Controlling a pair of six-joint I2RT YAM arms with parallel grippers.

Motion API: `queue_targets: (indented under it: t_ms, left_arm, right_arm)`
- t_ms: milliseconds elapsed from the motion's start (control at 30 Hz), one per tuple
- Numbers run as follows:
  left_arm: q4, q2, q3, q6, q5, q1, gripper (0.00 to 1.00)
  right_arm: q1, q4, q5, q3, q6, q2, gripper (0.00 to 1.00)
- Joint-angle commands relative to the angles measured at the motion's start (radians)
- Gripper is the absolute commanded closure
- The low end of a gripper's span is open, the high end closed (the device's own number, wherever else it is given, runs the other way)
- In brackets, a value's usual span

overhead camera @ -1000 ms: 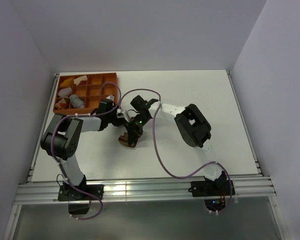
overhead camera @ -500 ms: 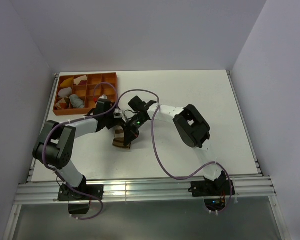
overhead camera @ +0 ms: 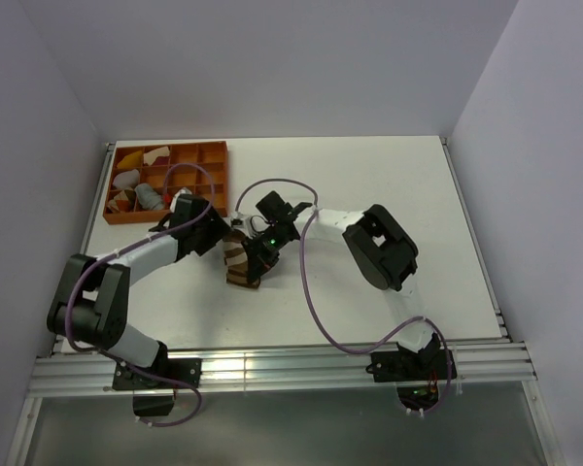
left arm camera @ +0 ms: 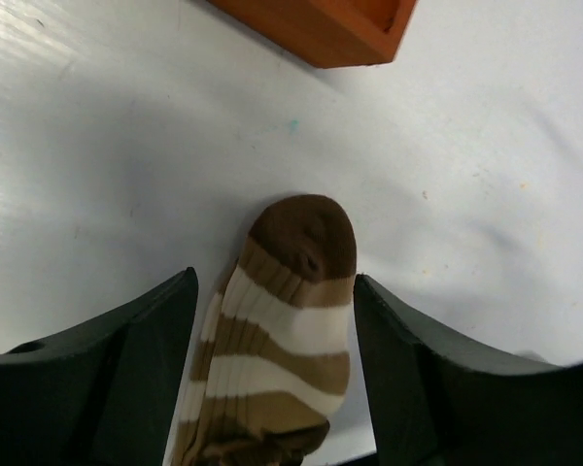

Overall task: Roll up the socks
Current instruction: Roll the sock at the center of the board.

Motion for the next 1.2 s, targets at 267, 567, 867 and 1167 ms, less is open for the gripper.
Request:
queue_targets:
  t_ms: [267, 567, 867, 1167]
  left_arm:
    - [-0.101, -0.110, 0.058, 0.038, -0.045, 0.032, 0.29]
    - [0.000, -0.043, -0.039, 0.049, 0.121, 0.029, 0.35]
    - [0.046, 0.094, -0.016, 0.063, 0.101, 0.003, 0.56]
    - [0.155, 0.250, 0.105, 0.086, 0.150, -0.040, 0.63]
  right_arm:
    - [0.008, -0.027, 0.404, -0.077, 0.040, 0.010, 1.00]
    - [0.021, -0.006, 0.428, -0.083, 0.041, -0.009, 1.00]
    - [0.039, 0.005, 0.457, -0.094, 0.030, -0.031, 1.00]
    - [0.062, -0.037, 0.391, -0.066, -0.025, -0.014, 1.00]
